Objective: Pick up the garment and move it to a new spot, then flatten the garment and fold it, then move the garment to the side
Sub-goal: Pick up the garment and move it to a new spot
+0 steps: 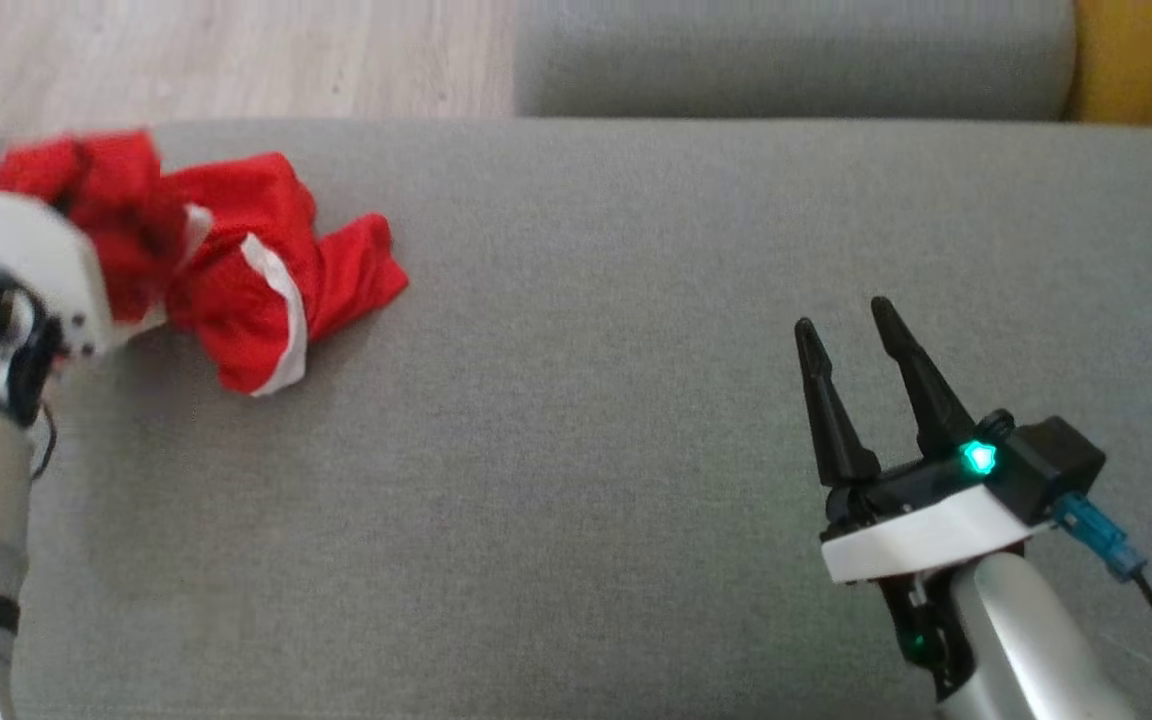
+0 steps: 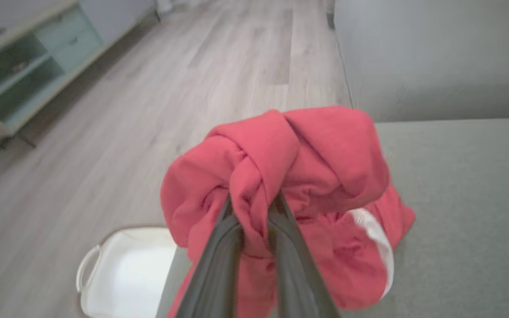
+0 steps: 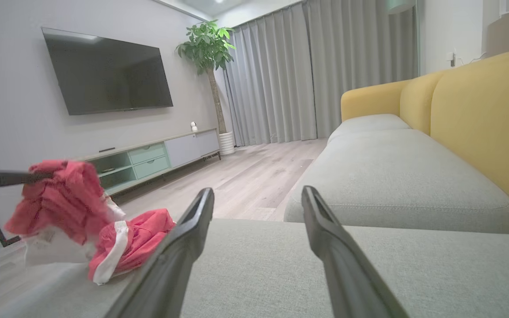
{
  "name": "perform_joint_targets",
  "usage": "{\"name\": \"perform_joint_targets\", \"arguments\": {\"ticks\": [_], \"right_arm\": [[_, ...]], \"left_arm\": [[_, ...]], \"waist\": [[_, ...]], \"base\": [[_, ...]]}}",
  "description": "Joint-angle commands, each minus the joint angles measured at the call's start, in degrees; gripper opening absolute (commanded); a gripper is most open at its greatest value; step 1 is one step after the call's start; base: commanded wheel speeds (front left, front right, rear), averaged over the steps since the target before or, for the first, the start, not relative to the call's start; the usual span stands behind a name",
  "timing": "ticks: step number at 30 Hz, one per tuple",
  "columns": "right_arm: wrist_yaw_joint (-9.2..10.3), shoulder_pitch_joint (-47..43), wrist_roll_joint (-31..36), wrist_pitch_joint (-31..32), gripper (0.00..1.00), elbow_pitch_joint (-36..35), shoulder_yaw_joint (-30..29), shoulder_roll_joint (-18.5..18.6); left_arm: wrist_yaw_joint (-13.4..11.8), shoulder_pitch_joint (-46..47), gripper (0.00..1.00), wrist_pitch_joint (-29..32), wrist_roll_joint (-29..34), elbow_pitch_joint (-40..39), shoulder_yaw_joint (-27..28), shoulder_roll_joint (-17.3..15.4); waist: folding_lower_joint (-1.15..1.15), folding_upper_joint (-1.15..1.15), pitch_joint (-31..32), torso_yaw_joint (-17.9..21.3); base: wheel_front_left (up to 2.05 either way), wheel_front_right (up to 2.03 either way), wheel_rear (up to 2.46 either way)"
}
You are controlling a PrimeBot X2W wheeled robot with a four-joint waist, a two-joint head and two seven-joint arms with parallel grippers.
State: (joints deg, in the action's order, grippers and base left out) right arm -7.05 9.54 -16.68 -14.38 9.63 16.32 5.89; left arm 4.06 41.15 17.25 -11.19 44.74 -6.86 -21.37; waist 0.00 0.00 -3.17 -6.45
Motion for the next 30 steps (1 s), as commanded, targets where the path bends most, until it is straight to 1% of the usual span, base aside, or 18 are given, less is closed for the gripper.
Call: {"name": "perform_joint_targets", "arguments": {"ticks": [1, 5, 9, 15, 16, 17, 20, 23, 24, 25, 28, 30], "right_arm": [[-0.44, -0.24, -0.43, -0.62, 1.0, -1.6, 0.81, -0.67], [-0.44, -0.75, -0.28, -0.62, 1.0, -1.47, 0.76, -1.21], [-0.44, -0.59, -0.09, -0.62, 1.0, -1.55, 0.79, -1.54], [-0.44, -0.05, -0.06, -0.62, 1.0, -1.69, 0.79, -1.67], [-0.44, 0.26, -0.06, -0.62, 1.0, -1.91, 0.95, -1.57], [-0.44, 0.4, -0.09, -0.62, 1.0, -2.02, 0.93, -1.49], [-0.44, 0.71, -0.18, -0.62, 1.0, -2.27, 1.15, -1.29], [-0.44, 1.02, -0.36, -0.62, 1.0, -2.4, 1.12, -1.08], [-0.44, 1.21, -0.44, -0.62, 1.0, -2.42, 1.29, -1.05], [-0.44, 1.21, -0.44, -0.62, 1.0, -2.42, 1.29, -1.05], [-0.44, 1.73, -0.69, -0.62, 1.0, -2.55, 1.52, -0.97], [-0.44, 2.0, -0.89, -0.62, 1.0, -2.69, 1.47, -0.78]], "left_arm": [[0.39, 4.07, 0.0, -0.67, 1.22, -4.93, 0.34, -2.99], [1.22, 5.42, 0.0, 0.88, 2.84, -14.6, -2.91, -2.68], [2.19, 5.87, 0.0, 3.34, 1.81, -25.42, -5.57, -1.32], [2.76, 4.07, 0.0, 5.64, -2.33, -39.4, -9.68, 3.82], [2.85, 2.66, 0.0, 5.34, -4.11, -41.99, -11.12, 6.0], [2.89, 1.68, 0.0, 4.9, -5.12, -42.71, -11.87, 7.18], [2.98, -1.92, 0.0, 2.09, -5.76, -42.14, -14.55, 9.11], [3.06, -6.08, 0.0, -3.46, -6.0, -36.78, -17.23, 11.28], [3.08, -7.15, 0.0, -5.55, -5.26, -34.05, -18.22, 11.41], [3.08, -7.15, 0.0, -5.55, -5.26, -34.05, -18.22, 11.41], [3.04, -9.81, 0.0, -11.57, -3.53, -24.03, -20.74, 12.25], [2.92, -10.69, 0.0, -14.4, -2.41, -16.95, -22.21, 12.87]], "waist": [[0.0, 0.0, 2.23, -0.39], [0.0, 0.0, 3.99, 1.05], [0.0, 0.0, 4.81, 4.39], [0.0, 0.0, 4.78, 11.17], [0.0, 0.0, 4.37, 13.44], [0.0, 0.0, 4.13, 14.4], [0.0, 0.0, 3.2, 17.38], [0.0, 0.0, 2.21, 19.72], [0.0, 0.0, 1.85, 20.57], [0.0, 0.0, 1.85, 20.57], [0.0, 0.0, 0.99, 22.62], [0.0, 0.0, 0.29, 23.5]], "base": [[0.0, 0.0, 0.0], [0.0, 0.0, 0.0], [0.0, 0.0, 0.0], [0.0, 0.0, 0.0], [0.0, 0.0, 0.0], [0.0, 0.0, 0.0], [0.0, 0.0, 0.0], [0.0, 0.0, 0.0], [0.0, 0.0, 0.0], [0.0, 0.0, 0.0], [0.0, 0.0, 0.0], [0.0, 0.0, 0.0]]}}
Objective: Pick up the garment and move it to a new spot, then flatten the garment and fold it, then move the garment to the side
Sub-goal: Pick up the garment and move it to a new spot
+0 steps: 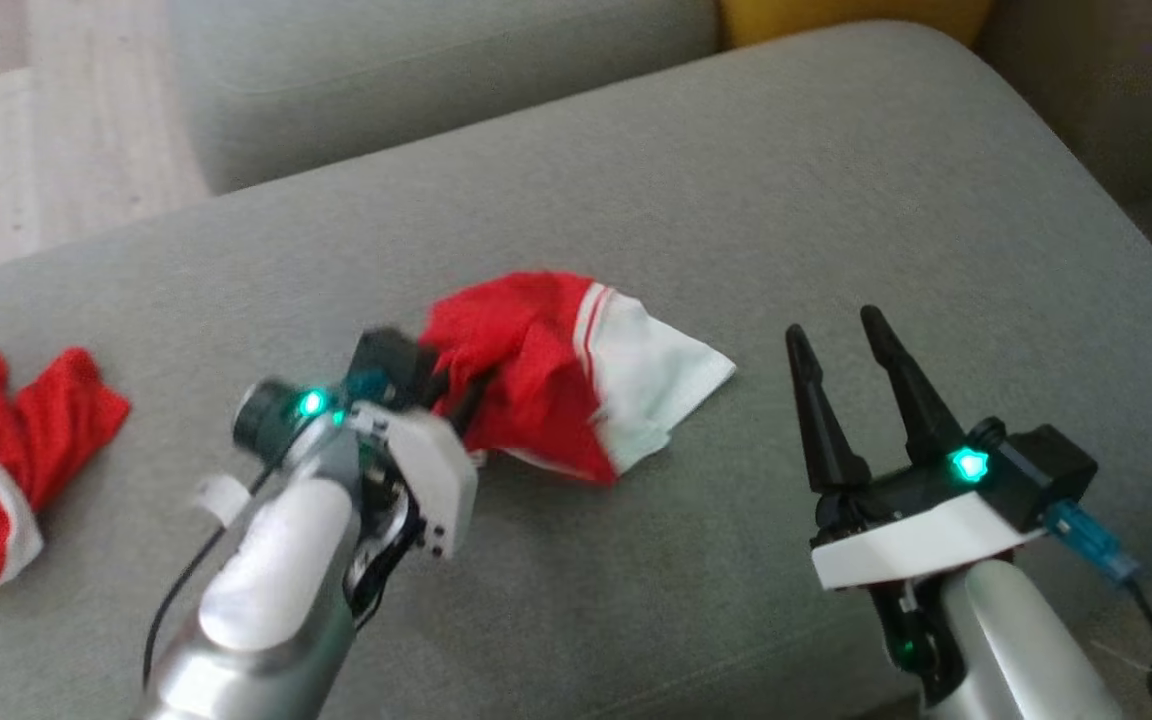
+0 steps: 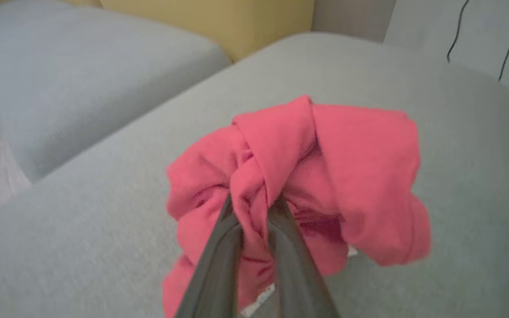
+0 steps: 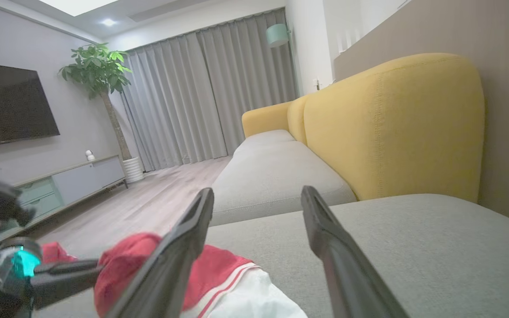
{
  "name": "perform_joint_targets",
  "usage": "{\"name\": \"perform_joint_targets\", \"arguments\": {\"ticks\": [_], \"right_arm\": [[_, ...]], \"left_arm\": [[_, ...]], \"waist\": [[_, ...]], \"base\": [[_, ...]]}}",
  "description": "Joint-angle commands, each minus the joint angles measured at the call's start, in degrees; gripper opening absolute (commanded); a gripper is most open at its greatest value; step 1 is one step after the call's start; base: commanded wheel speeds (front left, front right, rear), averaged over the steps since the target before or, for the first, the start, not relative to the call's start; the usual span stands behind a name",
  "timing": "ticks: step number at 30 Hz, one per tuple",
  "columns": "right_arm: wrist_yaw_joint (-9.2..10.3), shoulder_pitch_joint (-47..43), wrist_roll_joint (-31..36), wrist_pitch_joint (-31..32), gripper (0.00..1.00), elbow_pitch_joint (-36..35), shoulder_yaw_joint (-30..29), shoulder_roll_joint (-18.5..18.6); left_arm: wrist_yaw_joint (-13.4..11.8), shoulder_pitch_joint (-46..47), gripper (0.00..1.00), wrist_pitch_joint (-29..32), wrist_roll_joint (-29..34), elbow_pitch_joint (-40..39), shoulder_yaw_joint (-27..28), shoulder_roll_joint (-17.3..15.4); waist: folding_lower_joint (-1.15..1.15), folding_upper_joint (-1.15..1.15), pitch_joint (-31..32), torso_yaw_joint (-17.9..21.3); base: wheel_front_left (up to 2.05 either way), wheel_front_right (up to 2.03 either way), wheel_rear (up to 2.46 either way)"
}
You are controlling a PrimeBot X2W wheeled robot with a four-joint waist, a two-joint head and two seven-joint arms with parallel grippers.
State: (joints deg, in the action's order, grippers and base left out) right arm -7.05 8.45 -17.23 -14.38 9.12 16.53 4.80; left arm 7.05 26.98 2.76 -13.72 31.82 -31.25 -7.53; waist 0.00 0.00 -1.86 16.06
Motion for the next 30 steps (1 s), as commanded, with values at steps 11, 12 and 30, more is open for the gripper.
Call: {"name": "perform_joint_targets", "arguments": {"ticks": [11, 12, 30], "right_arm": [[-0.44, 2.81, -0.66, -0.62, 1.0, -2.55, 0.5, 1.55], [-0.44, 2.62, -0.63, -0.62, 1.0, -2.58, 0.52, 1.54], [-0.44, -0.9, -1.1, -0.62, 1.0, -2.77, -2.17, 3.71]], "left_arm": [[0.01, 9.95, 1.0, -9.93, -0.36, 12.22, 1.17, 0.93], [0.06, 10.45, 1.0, -10.29, -0.84, 11.84, 1.44, 0.69], [-12.74, -9.64, 1.0, -17.19, -8.13, -20.98, 15.19, -6.26]], "waist": [[0.0, 0.0, -1.57, -1.47], [0.0, 0.0, -1.19, -2.09], [0.0, 0.0, 1.56, -11.04]], "base": [[0.0, 0.0, 0.0], [0.0, 0.0, 0.0], [0.0, 0.0, 0.0]]}}
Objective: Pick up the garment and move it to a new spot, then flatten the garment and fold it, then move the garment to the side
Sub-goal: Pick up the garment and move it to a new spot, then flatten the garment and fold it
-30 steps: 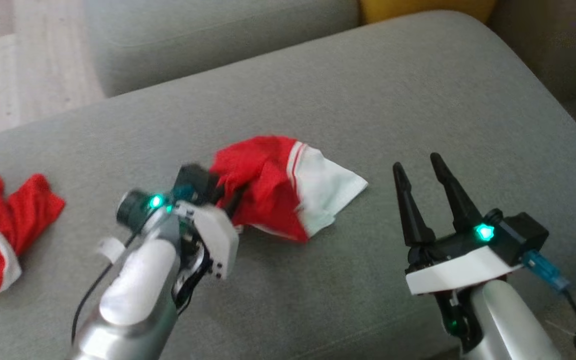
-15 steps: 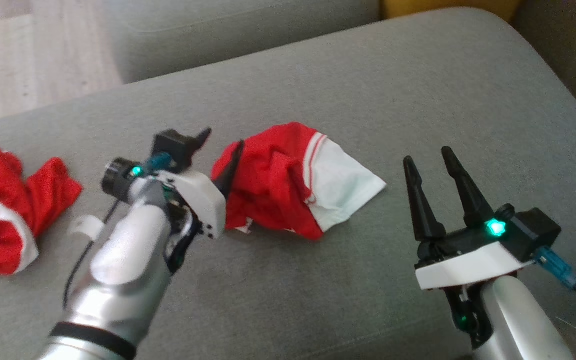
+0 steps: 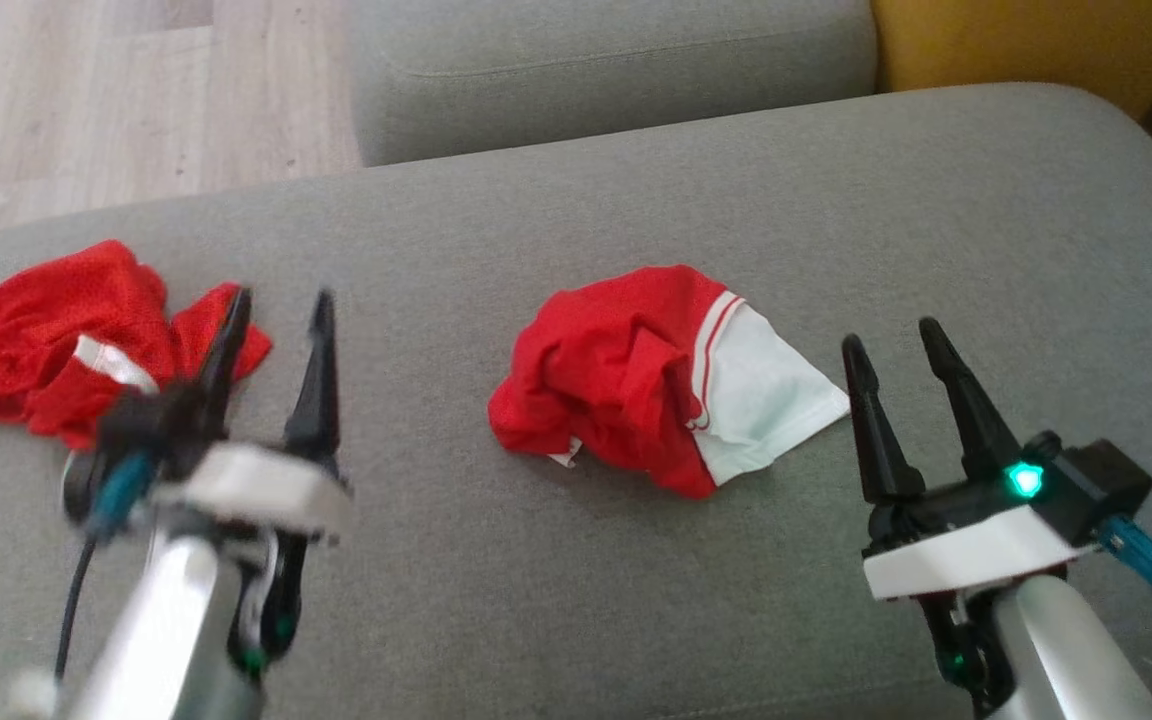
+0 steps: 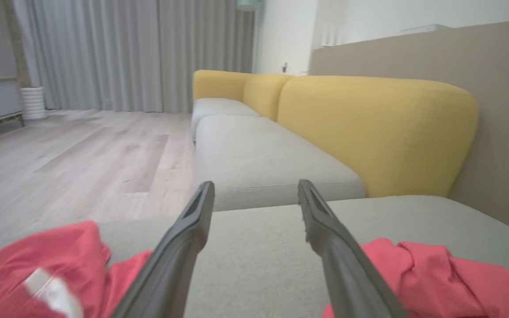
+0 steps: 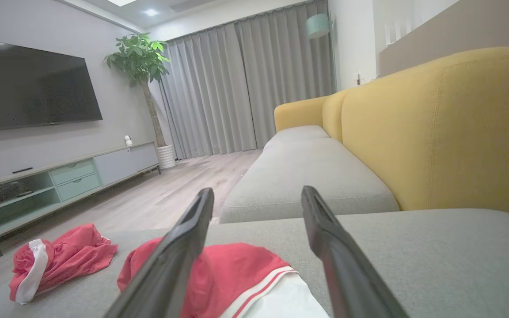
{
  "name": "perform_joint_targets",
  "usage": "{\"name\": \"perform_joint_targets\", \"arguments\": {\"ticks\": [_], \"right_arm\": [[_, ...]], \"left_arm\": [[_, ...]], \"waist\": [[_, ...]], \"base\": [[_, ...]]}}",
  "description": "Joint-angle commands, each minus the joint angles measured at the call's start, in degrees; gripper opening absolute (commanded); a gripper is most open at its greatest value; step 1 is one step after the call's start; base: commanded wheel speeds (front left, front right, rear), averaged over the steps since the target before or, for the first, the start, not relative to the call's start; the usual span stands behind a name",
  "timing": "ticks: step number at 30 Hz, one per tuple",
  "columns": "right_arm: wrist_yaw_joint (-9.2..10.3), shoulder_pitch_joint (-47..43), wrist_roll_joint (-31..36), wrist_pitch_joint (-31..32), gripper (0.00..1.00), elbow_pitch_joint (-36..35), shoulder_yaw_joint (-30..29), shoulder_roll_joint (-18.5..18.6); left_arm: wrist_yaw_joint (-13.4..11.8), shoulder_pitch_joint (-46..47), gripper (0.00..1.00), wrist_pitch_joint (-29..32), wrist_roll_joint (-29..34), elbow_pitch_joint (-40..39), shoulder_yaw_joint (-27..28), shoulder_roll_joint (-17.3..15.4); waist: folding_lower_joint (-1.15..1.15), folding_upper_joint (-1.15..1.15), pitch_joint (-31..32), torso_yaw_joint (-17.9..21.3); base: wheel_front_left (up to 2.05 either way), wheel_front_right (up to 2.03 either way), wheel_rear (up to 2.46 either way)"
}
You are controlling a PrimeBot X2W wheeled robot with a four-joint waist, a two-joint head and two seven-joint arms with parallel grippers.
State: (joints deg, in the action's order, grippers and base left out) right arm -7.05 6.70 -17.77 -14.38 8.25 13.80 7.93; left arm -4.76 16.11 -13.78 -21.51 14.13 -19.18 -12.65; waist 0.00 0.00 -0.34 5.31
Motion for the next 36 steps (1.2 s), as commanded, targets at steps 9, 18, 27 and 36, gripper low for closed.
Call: {"name": "perform_joint_targets", "arguments": {"ticks": [9, 18, 27, 36], "right_arm": [[-0.44, -1.1, -0.71, -0.62, 1.0, -1.65, -1.84, 0.11], [-0.44, -1.04, 0.22, -0.62, 1.0, -1.01, -2.36, 0.3], [-0.44, -0.82, 0.09, -0.62, 1.0, -0.44, -2.4, 0.27], [-0.44, 5.2, -4.23, 1.82, 1.0, 7.49, -1.65, 2.9]], "left_arm": [[-4.73, -13.22, 1.0, -1.19, 2.64, -11.06, 8.14, 3.04], [-1.92, -17.06, 1.0, -1.21, 7.08, -9.86, 12.18, 6.77], [0.07, -16.91, 1.0, -1.21, 9.35, -9.62, 14.45, 8.46], [1.9, -15.85, 1.0, -1.21, 9.6, -8.63, 14.24, 9.38]], "waist": [[0.0, 0.0, -0.08, -0.65], [0.0, 0.0, -0.08, -0.08], [0.0, 0.0, -0.11, 0.33], [0.0, 0.0, -1.36, -2.94]], "base": [[0.0, 0.0, 0.0], [0.0, 0.0, 0.0], [0.0, 0.0, 0.0], [0.0, 0.0, 0.0]]}}
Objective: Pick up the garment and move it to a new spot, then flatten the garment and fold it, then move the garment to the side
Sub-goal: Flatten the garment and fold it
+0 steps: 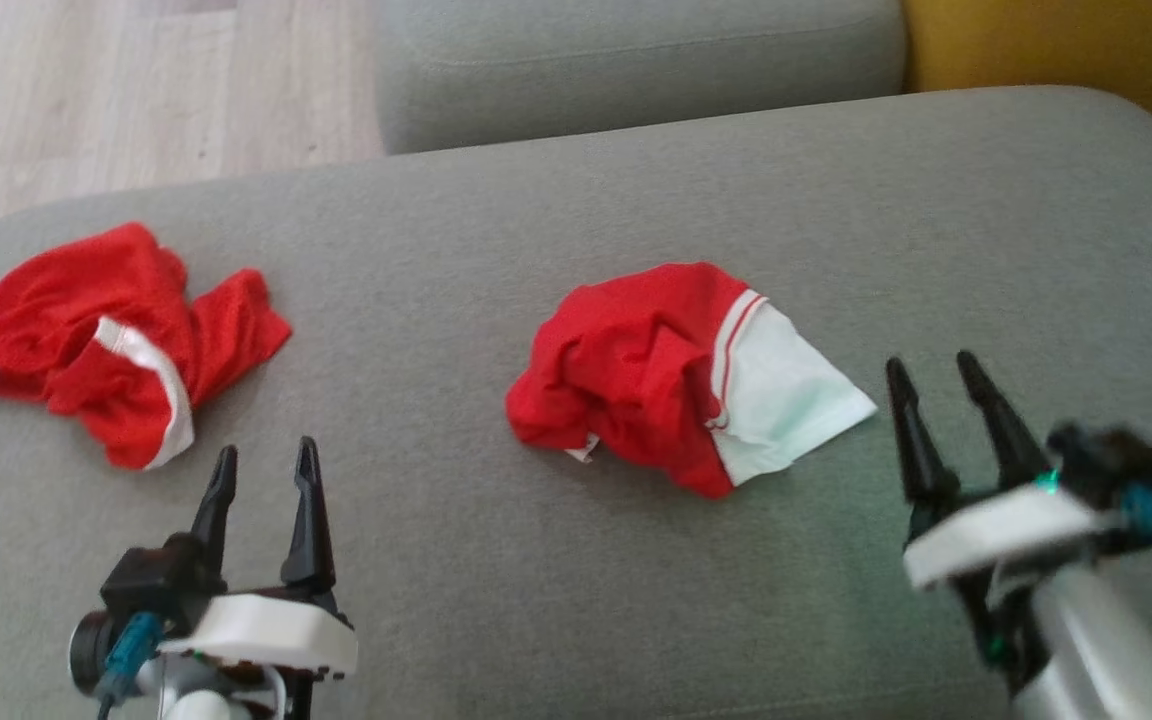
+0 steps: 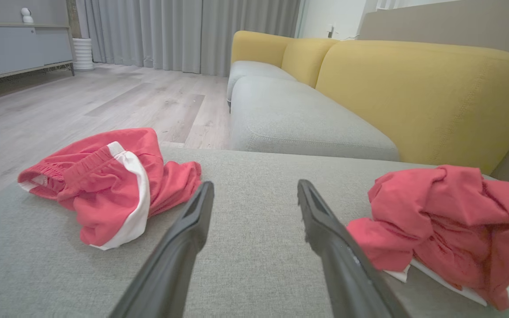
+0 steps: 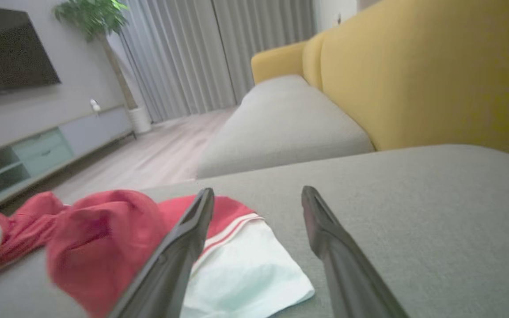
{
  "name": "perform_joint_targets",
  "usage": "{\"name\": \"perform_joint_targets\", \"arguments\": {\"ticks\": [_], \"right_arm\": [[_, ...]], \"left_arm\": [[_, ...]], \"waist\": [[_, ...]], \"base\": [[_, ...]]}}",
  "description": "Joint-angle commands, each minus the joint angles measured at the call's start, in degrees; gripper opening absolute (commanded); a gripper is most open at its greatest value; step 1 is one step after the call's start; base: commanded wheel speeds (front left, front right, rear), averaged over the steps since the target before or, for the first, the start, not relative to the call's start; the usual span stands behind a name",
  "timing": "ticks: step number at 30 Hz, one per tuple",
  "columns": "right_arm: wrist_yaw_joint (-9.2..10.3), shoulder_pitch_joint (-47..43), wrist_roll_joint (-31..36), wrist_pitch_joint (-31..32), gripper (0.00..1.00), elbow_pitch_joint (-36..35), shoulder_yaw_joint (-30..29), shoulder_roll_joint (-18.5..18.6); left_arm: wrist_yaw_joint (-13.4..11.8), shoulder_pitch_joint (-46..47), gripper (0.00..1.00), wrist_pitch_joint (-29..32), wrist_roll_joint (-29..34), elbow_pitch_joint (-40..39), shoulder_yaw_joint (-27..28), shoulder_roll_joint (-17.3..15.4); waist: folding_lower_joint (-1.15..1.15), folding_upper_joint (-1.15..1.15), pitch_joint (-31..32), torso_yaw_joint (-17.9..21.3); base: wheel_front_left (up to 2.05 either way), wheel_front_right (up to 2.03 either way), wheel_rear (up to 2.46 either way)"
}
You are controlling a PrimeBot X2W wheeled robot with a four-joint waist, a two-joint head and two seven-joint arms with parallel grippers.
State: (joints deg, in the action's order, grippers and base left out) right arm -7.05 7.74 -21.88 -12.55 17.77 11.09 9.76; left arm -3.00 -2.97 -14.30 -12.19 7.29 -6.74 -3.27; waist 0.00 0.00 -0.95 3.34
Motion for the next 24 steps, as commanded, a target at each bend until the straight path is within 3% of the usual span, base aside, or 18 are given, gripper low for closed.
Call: {"name": "perform_joint_targets", "arguments": {"ticks": [1, 6, 11, 21, 22, 23, 24], "right_arm": [[-0.44, 6.11, -0.91, 1.86, 1.0, -0.1, 1.13, 1.67], [-0.44, 17.14, -6.63, 12.05, 1.0, 11.62, 1.86, 4.28], [-0.44, 26.03, -10.95, 25.73, 1.0, 27.69, 4.66, 7.54], [-0.44, 28.62, -15.14, 36.48, 1.0, 38.88, 9.5, 7.86], [-0.44, 28.86, -15.18, 36.63, 0.89, 39.51, 9.89, 7.8], [-0.44, 29.21, -15.13, 36.09, 0.32, 40.0, 10.1, 7.84], [-0.44, 29.51, -15.09, 35.45, 0.0, 40.48, 10.28, 7.81]], "left_arm": [[0.31, 3.64, 1.0, -0.7, 0.32, -1.69, 1.59, 0.06], [0.76, 5.8, 1.0, -0.7, 0.31, -1.4, -0.2, 0.27], [0.31, 8.05, 1.0, -0.7, -0.77, -0.84, -2.69, 0.36], [-1.04, 7.98, 1.0, -0.7, -2.12, -0.57, -3.39, 0.38], [-1.11, 7.94, 1.0, -0.7, -2.19, -0.57, -3.31, 0.38], [-1.1, 7.93, 1.0, -0.7, -2.29, -0.6, -3.24, 0.38], [-1.08, 7.9, 1.0, -0.7, -2.33, -0.59, -3.14, 0.38]], "waist": [[0.0, 0.0, -1.44, -1.92], [0.0, 0.0, -5.19, -6.91], [0.0, 0.0, -8.24, -13.02], [0.0, 0.0, -7.83, -15.3], [0.0, 0.0, -7.71, -15.14], [0.0, 0.0, -7.57, -14.89], [0.0, 0.0, -7.39, -14.54]], "base": [[0.0, 0.0, 0.0], [0.0, 0.0, 0.0], [0.0, 0.0, 0.0], [0.0, 0.0, 0.0], [0.0, 0.0, 0.0], [0.0, 0.0, 0.0], [0.0, 0.0, 0.0]]}}
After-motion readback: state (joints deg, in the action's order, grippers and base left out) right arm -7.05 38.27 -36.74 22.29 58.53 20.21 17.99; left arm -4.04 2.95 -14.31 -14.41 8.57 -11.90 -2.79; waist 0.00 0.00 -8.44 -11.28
